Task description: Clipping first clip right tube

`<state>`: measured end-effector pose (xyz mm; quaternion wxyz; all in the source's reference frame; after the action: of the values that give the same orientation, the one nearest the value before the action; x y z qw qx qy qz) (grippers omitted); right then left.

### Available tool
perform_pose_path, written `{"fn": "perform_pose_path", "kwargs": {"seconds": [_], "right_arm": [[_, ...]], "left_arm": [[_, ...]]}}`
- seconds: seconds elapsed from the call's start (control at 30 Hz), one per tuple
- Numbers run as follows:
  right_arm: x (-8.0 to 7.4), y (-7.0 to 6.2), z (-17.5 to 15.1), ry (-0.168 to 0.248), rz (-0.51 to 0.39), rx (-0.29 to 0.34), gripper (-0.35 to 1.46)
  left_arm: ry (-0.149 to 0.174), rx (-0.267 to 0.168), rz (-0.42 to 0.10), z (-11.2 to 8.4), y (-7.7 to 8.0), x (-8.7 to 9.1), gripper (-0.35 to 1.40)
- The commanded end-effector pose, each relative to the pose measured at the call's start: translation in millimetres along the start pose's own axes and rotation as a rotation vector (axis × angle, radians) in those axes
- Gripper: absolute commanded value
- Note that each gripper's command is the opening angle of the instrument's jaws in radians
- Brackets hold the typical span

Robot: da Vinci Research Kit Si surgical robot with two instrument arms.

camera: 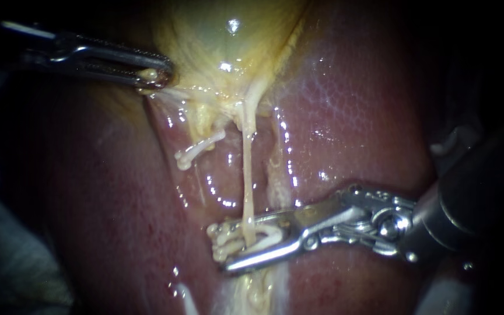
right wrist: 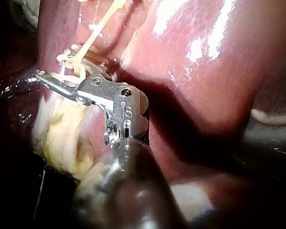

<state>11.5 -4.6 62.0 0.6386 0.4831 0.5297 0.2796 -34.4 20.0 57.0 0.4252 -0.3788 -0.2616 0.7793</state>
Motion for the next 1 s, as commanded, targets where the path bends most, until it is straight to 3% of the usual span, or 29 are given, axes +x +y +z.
{"fn": "perform_pose_path", "kwargs": {"seconds": [0.03, 0.4, 0.53, 1.0], "right_arm": [[0.1, 0.0, -0.3, 0.004, 0.001, -0.006, 0.28], [0.1, 0.2, -1.2, 0.025, 0.002, -0.032, -0.12], [-0.1, 0.2, -1.4, 0.024, 0.078, -0.031, -0.35], [-0.6, 0.4, -1.5, 0.024, 0.092, -0.030, -0.35]], "left_arm": [[0.000, 0.000, 0.000, 0.0, 0.0, 0.0, -0.35], [0.000, 0.000, 0.000, 0.0, 0.0, 0.0, -0.35], [0.000, 0.000, 0.000, 0.1, 0.0, 0.0, -0.35], [0.000, 0.000, 0.000, 0.1, 0.0, 0.0, -0.35]]}}
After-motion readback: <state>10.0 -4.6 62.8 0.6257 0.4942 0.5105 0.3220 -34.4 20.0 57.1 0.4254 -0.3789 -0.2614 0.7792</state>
